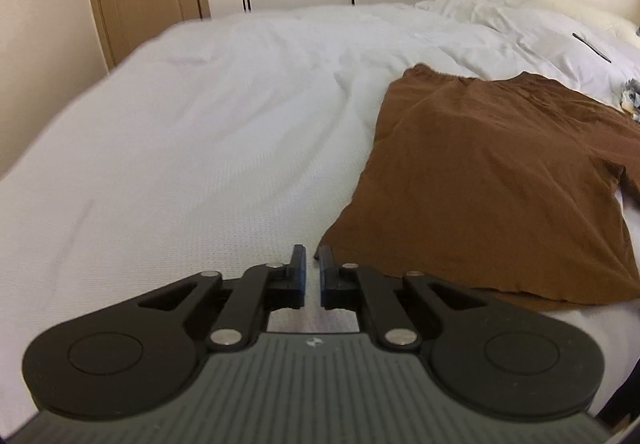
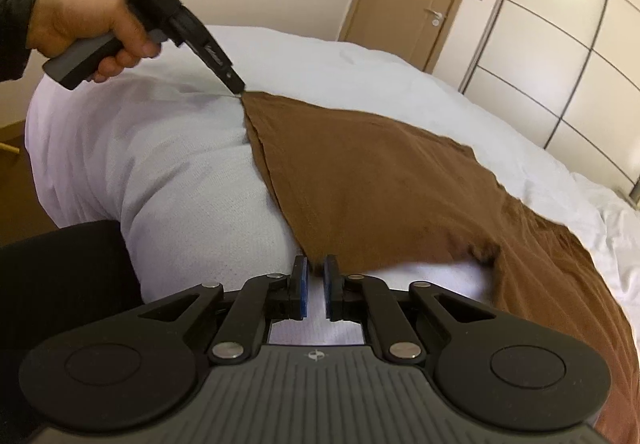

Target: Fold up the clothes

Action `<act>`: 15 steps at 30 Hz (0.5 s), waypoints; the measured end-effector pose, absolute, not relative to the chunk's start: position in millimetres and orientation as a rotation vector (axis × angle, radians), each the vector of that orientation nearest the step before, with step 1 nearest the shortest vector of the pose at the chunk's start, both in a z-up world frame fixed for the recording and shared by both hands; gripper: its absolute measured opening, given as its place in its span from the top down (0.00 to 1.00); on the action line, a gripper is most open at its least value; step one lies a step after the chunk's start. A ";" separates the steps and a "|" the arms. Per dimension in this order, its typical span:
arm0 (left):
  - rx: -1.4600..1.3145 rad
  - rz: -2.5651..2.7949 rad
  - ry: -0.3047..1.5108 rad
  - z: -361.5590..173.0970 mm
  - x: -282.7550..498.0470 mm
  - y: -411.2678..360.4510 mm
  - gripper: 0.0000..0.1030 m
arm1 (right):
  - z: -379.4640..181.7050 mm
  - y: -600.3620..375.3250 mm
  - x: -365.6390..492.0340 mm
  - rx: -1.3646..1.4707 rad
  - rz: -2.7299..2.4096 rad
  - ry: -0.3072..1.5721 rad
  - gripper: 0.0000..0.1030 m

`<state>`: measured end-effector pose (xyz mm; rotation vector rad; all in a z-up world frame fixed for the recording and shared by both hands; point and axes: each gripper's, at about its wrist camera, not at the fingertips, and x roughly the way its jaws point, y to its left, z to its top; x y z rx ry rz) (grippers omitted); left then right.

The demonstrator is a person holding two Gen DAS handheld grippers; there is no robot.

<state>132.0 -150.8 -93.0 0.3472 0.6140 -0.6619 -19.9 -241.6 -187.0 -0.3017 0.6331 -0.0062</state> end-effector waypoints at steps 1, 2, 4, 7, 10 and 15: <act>0.350 -0.669 0.597 -89.4 122.4 -152.3 0.89 | -186.9 -243.5 -25.2 -0.293 -0.015 0.637 0.95; 0.352 -0.682 0.580 -86.0 112.5 -154.7 0.80 | -185.6 -247.2 -32.7 -0.280 -0.028 0.639 0.96; 0.362 -0.717 0.548 -79.1 90.5 -162.7 0.68 | -179.1 -260.3 -46.7 -0.247 -0.079 0.633 0.93; 0.385 -0.757 0.521 -71.3 60.2 -179.0 0.62 | -169.3 -280.2 -67.7 -0.196 -0.157 0.623 0.82; 0.374 -0.780 0.516 -66.3 30.3 -191.6 0.39 | -152.4 -312.6 -89.7 -0.061 -0.267 0.611 0.58; 0.325 -0.802 0.538 -63.6 -10.5 -202.7 0.13 | -129.3 -359.1 -125.5 0.165 -0.418 0.605 0.12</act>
